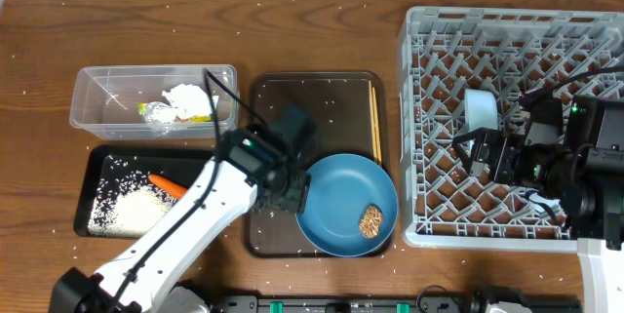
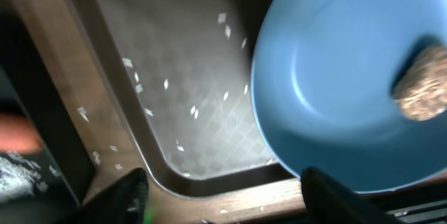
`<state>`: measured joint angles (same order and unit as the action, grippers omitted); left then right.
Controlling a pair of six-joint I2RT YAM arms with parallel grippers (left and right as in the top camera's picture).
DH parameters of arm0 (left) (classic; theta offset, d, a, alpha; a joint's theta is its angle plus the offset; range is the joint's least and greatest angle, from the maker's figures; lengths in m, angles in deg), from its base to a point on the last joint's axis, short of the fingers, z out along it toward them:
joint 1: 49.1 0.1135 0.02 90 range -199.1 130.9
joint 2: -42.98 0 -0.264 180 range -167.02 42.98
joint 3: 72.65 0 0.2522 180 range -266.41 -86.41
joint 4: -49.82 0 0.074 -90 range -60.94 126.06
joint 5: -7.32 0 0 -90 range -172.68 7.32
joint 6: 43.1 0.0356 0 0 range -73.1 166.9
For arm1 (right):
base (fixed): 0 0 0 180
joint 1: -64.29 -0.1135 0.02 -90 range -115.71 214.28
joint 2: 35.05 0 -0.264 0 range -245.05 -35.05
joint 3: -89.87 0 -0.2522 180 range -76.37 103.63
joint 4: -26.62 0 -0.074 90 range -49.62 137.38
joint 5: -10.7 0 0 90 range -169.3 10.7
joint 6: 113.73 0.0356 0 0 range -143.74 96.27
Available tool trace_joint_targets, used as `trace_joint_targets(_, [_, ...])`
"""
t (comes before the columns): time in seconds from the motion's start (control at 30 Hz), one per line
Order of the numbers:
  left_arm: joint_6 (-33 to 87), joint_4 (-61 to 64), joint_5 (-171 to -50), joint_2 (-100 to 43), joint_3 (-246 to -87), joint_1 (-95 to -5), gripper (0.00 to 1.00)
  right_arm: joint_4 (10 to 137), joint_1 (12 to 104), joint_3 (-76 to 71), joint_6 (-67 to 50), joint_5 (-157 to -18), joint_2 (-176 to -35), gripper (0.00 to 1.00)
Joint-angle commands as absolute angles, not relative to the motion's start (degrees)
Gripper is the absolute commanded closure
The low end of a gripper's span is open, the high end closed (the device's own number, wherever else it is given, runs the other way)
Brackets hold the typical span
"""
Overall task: Sort waste into correct bins and load items into the dishwasher rack
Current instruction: 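Grasp the blue plate rim with the left gripper and lift it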
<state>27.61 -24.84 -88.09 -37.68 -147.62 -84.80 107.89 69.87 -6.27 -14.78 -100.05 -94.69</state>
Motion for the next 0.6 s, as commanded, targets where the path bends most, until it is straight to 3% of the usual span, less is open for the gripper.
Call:
trace_joint_targets(0.0, [27.3,-24.7,-87.5,-37.4,-147.8,-86.5,0.41,107.4,69.5,-5.9,-13.5,-98.8,-95.2,0.07])
trace_joint_targets(0.43, [26.9,-7.7,-86.2,-40.5,-136.5,-88.4,0.46,107.2,69.5,-5.9,-13.5,-98.8,-95.5,0.05])
trace_joint_targets(0.57, [27.0,-6.7,-82.7,-43.2,-136.4,-88.4,0.55,107.2,69.5,-5.9,-13.5,-98.8,-95.5,0.04])
